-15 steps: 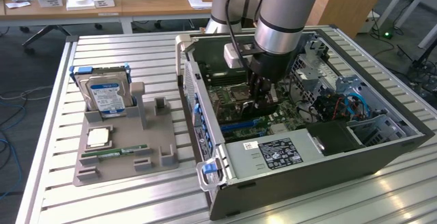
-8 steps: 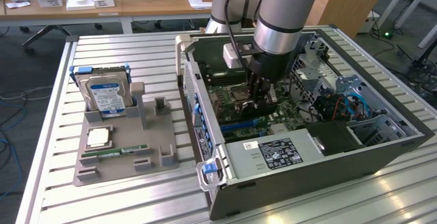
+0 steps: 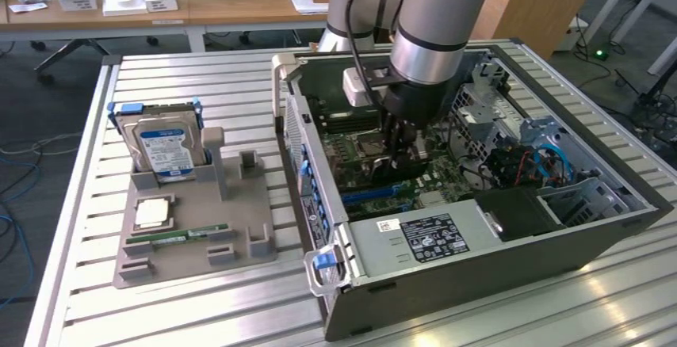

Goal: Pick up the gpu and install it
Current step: 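Insert the gpu into the slot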

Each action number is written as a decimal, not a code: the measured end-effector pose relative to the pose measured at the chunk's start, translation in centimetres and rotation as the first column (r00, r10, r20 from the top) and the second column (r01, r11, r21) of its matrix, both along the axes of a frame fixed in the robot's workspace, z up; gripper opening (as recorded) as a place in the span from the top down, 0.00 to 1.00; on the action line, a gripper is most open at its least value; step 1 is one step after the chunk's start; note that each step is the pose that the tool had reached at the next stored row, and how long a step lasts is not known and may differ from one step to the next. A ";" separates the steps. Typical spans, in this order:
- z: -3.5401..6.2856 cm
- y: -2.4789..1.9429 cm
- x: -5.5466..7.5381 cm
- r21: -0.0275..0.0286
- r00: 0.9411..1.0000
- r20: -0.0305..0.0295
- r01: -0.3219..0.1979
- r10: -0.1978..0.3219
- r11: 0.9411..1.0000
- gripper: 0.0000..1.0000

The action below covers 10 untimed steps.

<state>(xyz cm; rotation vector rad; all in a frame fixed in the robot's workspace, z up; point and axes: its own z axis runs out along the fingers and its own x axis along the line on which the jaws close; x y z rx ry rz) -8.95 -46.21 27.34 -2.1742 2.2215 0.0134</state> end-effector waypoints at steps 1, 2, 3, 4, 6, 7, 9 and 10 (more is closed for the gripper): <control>0.00 0.00 0.0 0.000 1.000 0.000 0.000 0.000 1.000 0.73; 0.00 0.00 -0.1 0.000 1.000 0.000 0.000 0.000 1.000 0.73; -0.01 0.00 -0.1 0.000 1.000 0.000 0.000 0.000 1.000 0.73; -0.03 0.00 -0.1 0.000 1.000 0.000 0.000 0.000 1.000 0.73; -0.11 -0.01 -0.2 0.000 1.000 0.000 0.000 0.000 1.000 0.73; -0.13 0.00 -0.2 0.000 1.000 0.000 0.000 0.000 1.000 0.73; -0.15 0.00 -0.2 0.000 1.000 0.000 0.000 0.000 1.000 0.73; -0.17 0.00 -0.2 0.000 1.000 0.000 0.000 0.000 1.000 0.73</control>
